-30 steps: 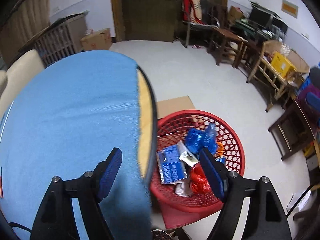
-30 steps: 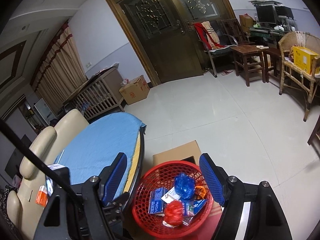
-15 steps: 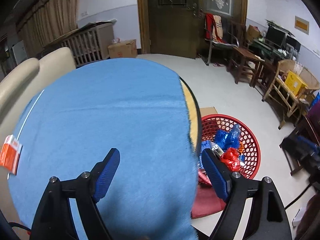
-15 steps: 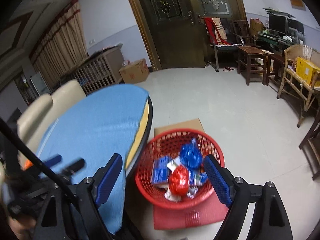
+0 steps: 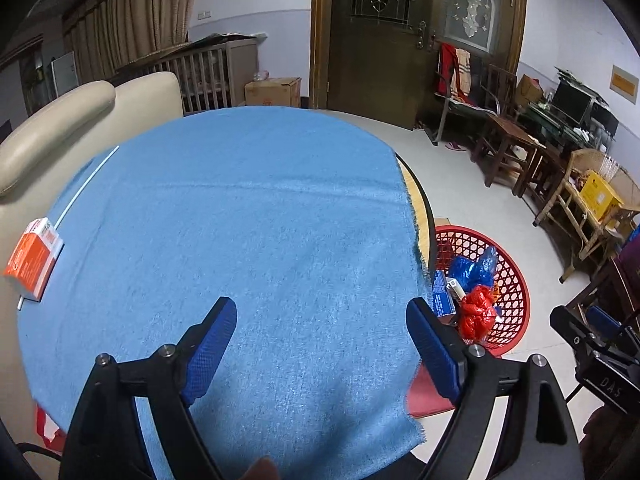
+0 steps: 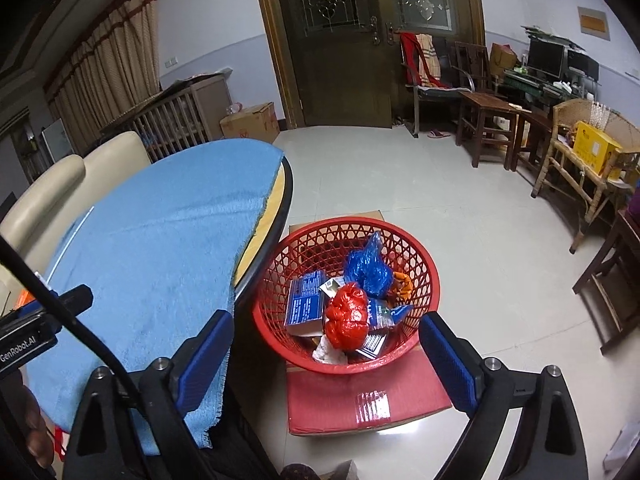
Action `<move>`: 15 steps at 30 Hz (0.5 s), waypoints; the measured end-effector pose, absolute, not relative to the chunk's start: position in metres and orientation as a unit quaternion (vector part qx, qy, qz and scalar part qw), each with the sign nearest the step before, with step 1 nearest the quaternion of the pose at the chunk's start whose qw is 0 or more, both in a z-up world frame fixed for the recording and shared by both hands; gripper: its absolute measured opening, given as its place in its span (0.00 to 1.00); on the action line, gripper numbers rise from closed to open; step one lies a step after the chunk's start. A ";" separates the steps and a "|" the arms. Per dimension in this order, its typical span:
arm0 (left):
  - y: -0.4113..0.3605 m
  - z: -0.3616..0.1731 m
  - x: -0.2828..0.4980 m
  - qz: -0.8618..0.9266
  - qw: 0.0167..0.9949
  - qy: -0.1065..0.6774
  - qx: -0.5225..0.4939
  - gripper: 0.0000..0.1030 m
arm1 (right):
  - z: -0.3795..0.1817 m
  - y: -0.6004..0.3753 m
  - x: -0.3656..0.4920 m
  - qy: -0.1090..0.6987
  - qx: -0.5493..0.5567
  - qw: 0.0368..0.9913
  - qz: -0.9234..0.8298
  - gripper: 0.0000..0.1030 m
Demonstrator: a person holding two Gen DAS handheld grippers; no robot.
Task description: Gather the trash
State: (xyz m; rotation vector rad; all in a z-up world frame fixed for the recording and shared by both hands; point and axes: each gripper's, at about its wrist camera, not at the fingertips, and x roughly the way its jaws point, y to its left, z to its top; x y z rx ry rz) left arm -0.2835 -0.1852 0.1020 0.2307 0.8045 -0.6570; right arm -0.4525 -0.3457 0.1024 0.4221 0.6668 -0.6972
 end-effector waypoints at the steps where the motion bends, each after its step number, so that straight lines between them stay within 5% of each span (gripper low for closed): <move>1: -0.185 0.101 -0.284 -0.314 0.861 0.385 0.109 0.84 | 0.104 -0.346 -0.452 0.317 0.201 0.865 -0.333 0.93; 15: -0.189 0.100 -0.292 -0.324 0.859 0.379 0.121 0.85 | 0.105 -0.344 -0.450 0.317 0.194 0.867 -0.332 0.93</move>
